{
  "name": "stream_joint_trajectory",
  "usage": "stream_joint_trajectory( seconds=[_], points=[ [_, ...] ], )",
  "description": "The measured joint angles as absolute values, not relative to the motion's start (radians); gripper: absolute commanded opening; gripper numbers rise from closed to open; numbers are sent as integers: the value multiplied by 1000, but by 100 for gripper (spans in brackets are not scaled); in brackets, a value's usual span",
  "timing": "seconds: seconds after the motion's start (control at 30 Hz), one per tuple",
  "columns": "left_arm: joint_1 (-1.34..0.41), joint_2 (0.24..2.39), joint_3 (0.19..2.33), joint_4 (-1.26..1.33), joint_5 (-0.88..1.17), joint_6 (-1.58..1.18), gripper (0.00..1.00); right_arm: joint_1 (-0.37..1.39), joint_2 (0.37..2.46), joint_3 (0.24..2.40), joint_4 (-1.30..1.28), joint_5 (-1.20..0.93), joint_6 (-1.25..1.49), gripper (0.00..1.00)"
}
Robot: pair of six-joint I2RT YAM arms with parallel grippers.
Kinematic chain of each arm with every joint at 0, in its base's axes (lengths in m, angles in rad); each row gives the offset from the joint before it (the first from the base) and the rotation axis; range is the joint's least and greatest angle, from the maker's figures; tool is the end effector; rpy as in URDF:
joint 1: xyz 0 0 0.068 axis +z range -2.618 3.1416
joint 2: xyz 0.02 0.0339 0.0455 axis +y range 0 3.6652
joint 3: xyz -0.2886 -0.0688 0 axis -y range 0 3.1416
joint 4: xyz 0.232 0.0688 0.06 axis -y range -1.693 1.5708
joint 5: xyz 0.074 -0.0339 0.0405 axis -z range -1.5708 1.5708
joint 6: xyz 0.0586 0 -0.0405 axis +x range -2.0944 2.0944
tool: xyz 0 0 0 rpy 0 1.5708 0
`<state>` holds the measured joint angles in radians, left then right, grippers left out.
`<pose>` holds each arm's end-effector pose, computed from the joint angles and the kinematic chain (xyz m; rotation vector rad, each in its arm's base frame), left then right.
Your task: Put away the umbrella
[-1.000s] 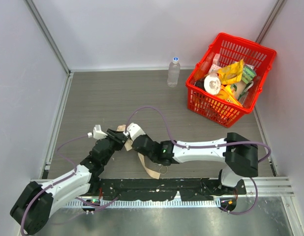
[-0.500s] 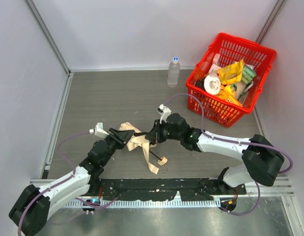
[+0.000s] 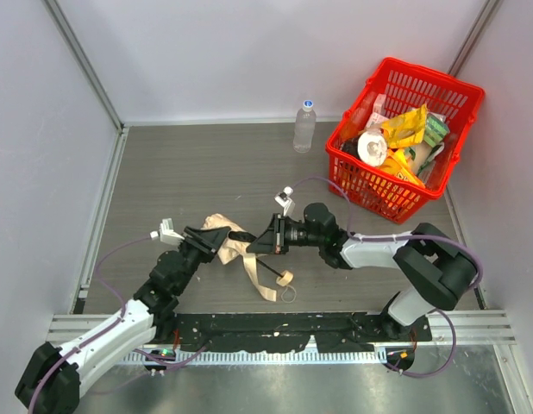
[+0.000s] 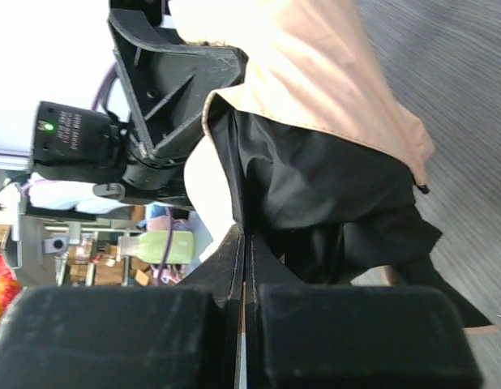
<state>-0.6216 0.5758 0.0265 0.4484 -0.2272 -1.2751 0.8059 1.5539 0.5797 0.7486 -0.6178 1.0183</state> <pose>0.1195 -0.0694 0.1875 -0.7606 1.6607 -1.2134 0.1928 0.2499 0.2166 -0.3098 2.1562 1.7421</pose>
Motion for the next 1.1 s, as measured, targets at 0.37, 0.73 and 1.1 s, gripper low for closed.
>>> stream_joint_trajectory(
  seconds=[0.37, 0.73, 1.1],
  points=[
    [-629, 657, 28, 621, -311, -1302, 0, 851, 1424, 692, 579, -502, 1094, 1],
    [-617, 825, 27, 857, -444, -1358, 0, 1005, 1697, 716, 995, -244, 1273, 1],
    [-628, 533, 28, 681, -429, -1389, 0, 1087, 1400, 735, 645, -90, 949, 13]
  ],
)
